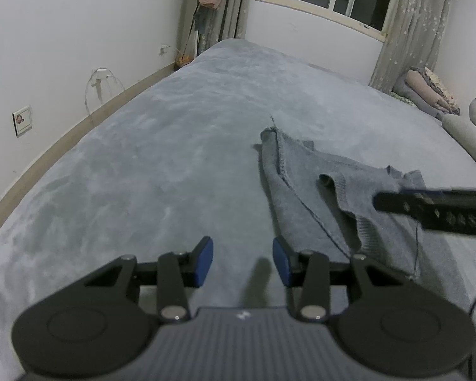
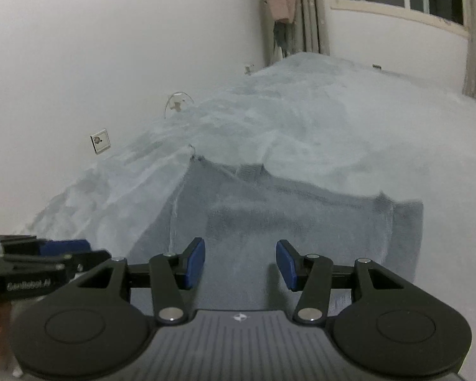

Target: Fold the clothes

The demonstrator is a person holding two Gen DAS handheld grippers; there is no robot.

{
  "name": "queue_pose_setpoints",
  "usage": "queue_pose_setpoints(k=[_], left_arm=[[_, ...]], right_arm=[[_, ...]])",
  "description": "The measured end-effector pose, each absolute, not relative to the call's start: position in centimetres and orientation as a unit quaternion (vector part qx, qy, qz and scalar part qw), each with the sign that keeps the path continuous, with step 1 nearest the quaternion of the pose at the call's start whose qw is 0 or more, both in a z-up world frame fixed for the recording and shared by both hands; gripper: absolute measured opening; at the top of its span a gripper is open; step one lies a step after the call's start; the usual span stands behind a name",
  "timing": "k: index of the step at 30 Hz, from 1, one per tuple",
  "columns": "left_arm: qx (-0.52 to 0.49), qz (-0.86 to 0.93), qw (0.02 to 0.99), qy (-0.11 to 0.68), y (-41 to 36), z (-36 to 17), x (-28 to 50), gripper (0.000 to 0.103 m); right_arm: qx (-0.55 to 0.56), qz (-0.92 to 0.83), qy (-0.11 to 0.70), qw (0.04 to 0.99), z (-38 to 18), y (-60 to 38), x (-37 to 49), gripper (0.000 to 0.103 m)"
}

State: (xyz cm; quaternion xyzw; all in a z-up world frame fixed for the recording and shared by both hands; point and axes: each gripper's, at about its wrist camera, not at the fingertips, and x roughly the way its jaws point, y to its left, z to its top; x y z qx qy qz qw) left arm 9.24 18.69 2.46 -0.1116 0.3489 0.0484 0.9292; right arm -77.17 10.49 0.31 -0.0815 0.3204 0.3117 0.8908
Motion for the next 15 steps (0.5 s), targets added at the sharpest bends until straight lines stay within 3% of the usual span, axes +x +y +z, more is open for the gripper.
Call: queue_pose_setpoints(k=[8, 13, 15], left_arm=[[-0.116, 0.042, 0.93, 0.346, 18.9, 2.4, 9.3, 0.039], [-0.108, 0.04, 0.933, 0.342, 18.8, 2.5, 9.6, 0.039], [-0.106, 0.043, 0.932, 0.344, 18.7, 2.4, 9.7, 0.039]], right_arm=[[-0.066, 0.258, 0.348, 0.899, -0.3, 9.3, -69.1, 0.049], [-0.127, 0.312, 0.345, 0.876, -1.7, 10.4, -69.7, 0.048], [-0.101, 0.316, 0.312, 0.89, -1.1, 9.8, -70.9, 0.048]])
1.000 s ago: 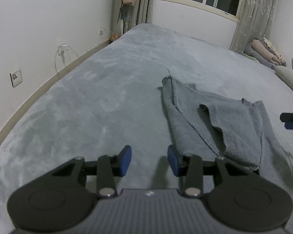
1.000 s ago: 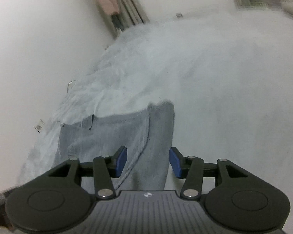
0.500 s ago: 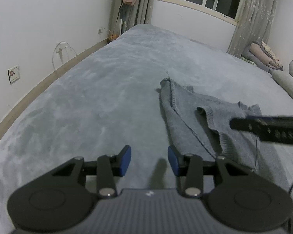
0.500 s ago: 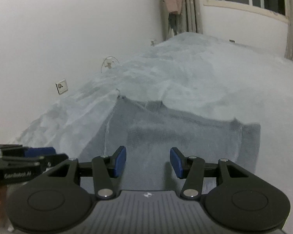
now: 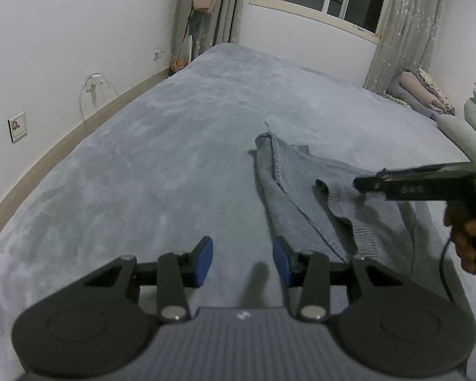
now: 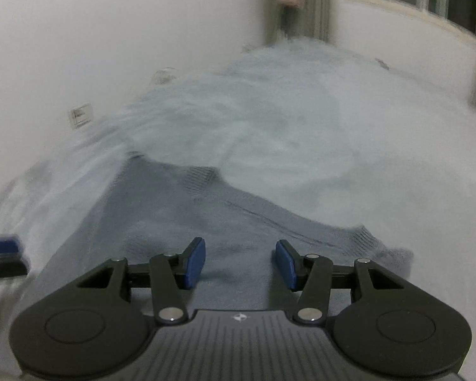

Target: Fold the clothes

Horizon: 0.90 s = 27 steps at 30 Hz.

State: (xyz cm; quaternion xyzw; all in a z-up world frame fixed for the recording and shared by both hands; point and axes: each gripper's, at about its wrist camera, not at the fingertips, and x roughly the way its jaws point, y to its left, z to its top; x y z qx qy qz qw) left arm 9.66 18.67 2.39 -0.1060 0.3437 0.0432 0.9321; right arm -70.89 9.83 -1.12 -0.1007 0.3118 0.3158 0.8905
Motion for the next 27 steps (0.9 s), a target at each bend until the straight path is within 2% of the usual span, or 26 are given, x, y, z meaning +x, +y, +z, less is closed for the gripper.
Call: queue_pose_setpoints(k=[3, 6, 8, 9, 10, 11, 15, 18, 19, 20, 21, 22, 26, 27], left_arm=[[-0.1, 0.043, 0.931, 0.348, 18.2, 2.2, 9.8, 0.039], [-0.095, 0.041, 0.932, 0.346, 18.0, 2.2, 9.8, 0.04], [-0.096, 0.04, 0.933, 0.345, 18.1, 2.3, 9.7, 0.04], [-0.098, 0.039, 0.933, 0.344, 18.2, 2.3, 9.7, 0.04], [-0.1, 0.039, 0.933, 0.343, 18.3, 2.3, 9.7, 0.04], [-0.101, 0.039, 0.933, 0.343, 18.4, 2.3, 9.6, 0.04], [-0.105, 0.041, 0.932, 0.345, 18.5, 2.3, 9.6, 0.04], [-0.107, 0.042, 0.931, 0.346, 18.5, 2.3, 9.6, 0.04], [-0.107, 0.042, 0.931, 0.347, 18.5, 2.3, 9.7, 0.04], [-0.108, 0.042, 0.931, 0.347, 18.5, 2.3, 9.7, 0.04], [-0.109, 0.043, 0.93, 0.347, 18.6, 2.3, 9.7, 0.04], [-0.11, 0.044, 0.93, 0.348, 18.7, 2.3, 9.7, 0.041], [-0.116, 0.047, 0.929, 0.348, 19.1, 2.3, 9.7, 0.041], [-0.119, 0.048, 0.929, 0.347, 19.3, 2.3, 9.6, 0.041]], right_arm=[[-0.06, 0.339, 0.3, 0.89, -0.7, 9.5, -71.8, 0.048], [-0.162, 0.331, 0.338, 0.866, -2.7, 12.6, -72.2, 0.046], [-0.189, 0.321, 0.329, 0.868, -3.6, 13.5, -72.8, 0.045], [-0.186, 0.319, 0.324, 0.871, -3.6, 13.6, -73.0, 0.038], [-0.169, 0.321, 0.326, 0.873, -3.3, 13.4, -73.0, 0.019], [-0.155, 0.326, 0.325, 0.874, -2.9, 13.2, -73.0, 0.009], [-0.15, 0.335, 0.317, 0.875, -1.8, 12.5, -73.0, 0.006], [-0.17, 0.363, 0.329, 0.855, -1.7, 12.9, -72.8, 0.011], [-0.182, 0.377, 0.325, 0.848, -1.5, 13.2, -72.8, 0.026], [-0.181, 0.373, 0.315, 0.854, -1.2, 13.3, -72.6, 0.035], [-0.178, 0.368, 0.304, 0.861, -0.8, 13.5, -72.4, 0.052], [-0.175, 0.362, 0.293, 0.868, -0.5, 13.7, -72.2, 0.059], [-0.174, 0.322, 0.303, 0.88, -0.9, 14.1, -69.6, 0.056], [-0.164, 0.302, 0.314, 0.885, -1.1, 13.4, -68.8, 0.052]])
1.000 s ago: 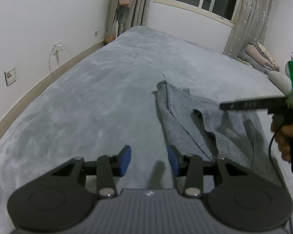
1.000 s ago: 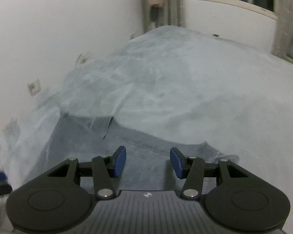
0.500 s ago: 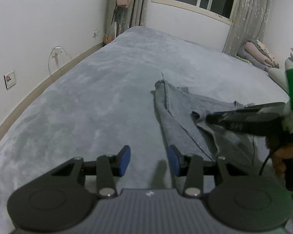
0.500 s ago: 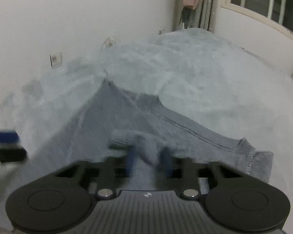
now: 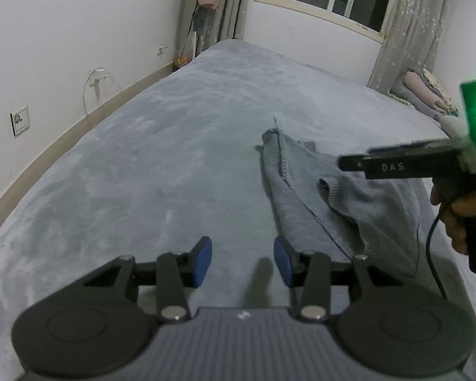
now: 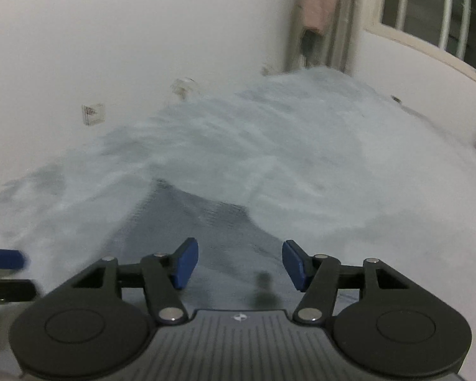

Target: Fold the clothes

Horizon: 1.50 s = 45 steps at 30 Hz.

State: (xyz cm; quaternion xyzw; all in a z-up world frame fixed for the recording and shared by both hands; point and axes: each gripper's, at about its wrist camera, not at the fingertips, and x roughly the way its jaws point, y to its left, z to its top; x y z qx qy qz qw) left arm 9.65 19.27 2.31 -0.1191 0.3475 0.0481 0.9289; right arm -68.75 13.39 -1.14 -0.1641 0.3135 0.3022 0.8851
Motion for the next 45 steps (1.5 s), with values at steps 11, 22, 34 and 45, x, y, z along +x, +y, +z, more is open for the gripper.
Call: queue_pose_setpoints(k=[11, 22, 34, 45], left_arm=[[-0.113, 0.049, 0.93, 0.346, 19.1, 2.1, 9.8, 0.042], [-0.119, 0.01, 0.93, 0.347, 17.8, 3.1, 8.8, 0.044], [-0.136, 0.003, 0.93, 0.342, 18.1, 4.0, 7.4, 0.047], [-0.148, 0.012, 0.926, 0.348, 19.2, 3.3, 7.8, 0.047]], right_arm=[[-0.095, 0.34, 0.32, 0.879, -1.4, 9.7, -71.1, 0.027], [-0.054, 0.341, 0.325, 0.88, 2.2, 7.2, -80.3, 0.044], [0.059, 0.338, 0.414, 0.843, -1.7, 5.6, -83.6, 0.042], [0.108, 0.214, 0.411, 0.88, -3.1, 8.5, -82.3, 0.015]])
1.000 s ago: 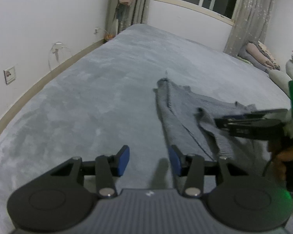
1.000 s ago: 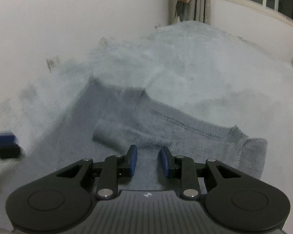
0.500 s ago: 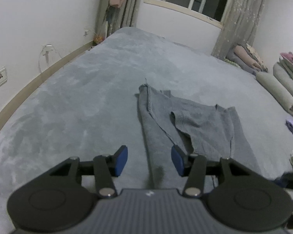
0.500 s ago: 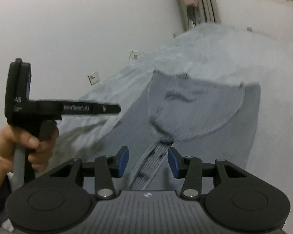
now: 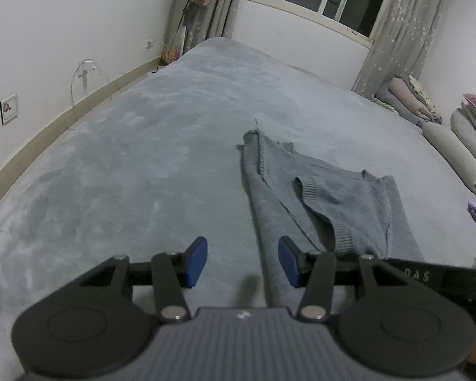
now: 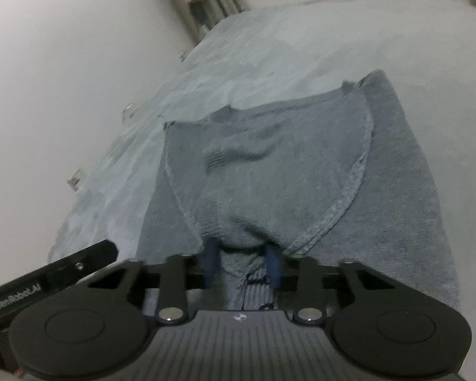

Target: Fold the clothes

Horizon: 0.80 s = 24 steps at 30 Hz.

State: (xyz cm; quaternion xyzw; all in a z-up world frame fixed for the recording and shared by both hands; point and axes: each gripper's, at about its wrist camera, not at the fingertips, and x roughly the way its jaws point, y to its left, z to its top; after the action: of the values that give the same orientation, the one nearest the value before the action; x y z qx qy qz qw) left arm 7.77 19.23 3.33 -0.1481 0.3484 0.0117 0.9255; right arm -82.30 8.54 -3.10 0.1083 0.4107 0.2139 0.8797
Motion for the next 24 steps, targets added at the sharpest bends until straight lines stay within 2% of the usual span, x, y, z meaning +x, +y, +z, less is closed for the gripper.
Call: queue_pose_setpoints(k=[4, 13, 19, 24], left_arm=[[-0.142, 0.009, 0.926, 0.35, 18.9, 3.4, 7.9, 0.047], [-0.14, 0.009, 0.927, 0.349, 18.8, 3.4, 7.9, 0.047], [-0.12, 0.008, 0.928, 0.353, 18.0, 3.1, 7.8, 0.048], [-0.117, 0.018, 0.929, 0.351, 18.3, 3.1, 7.9, 0.049]], right_arm=[[0.142, 0.223, 0.405, 0.875, -3.1, 7.3, -82.5, 0.005], [0.098, 0.196, 0.359, 0.907, -1.4, 7.6, -83.3, 0.003], [0.054, 0.195, 0.384, 0.901, -2.8, 9.0, -82.8, 0.003], [0.034, 0.167, 0.327, 0.929, -1.4, 8.2, -84.2, 0.002]])
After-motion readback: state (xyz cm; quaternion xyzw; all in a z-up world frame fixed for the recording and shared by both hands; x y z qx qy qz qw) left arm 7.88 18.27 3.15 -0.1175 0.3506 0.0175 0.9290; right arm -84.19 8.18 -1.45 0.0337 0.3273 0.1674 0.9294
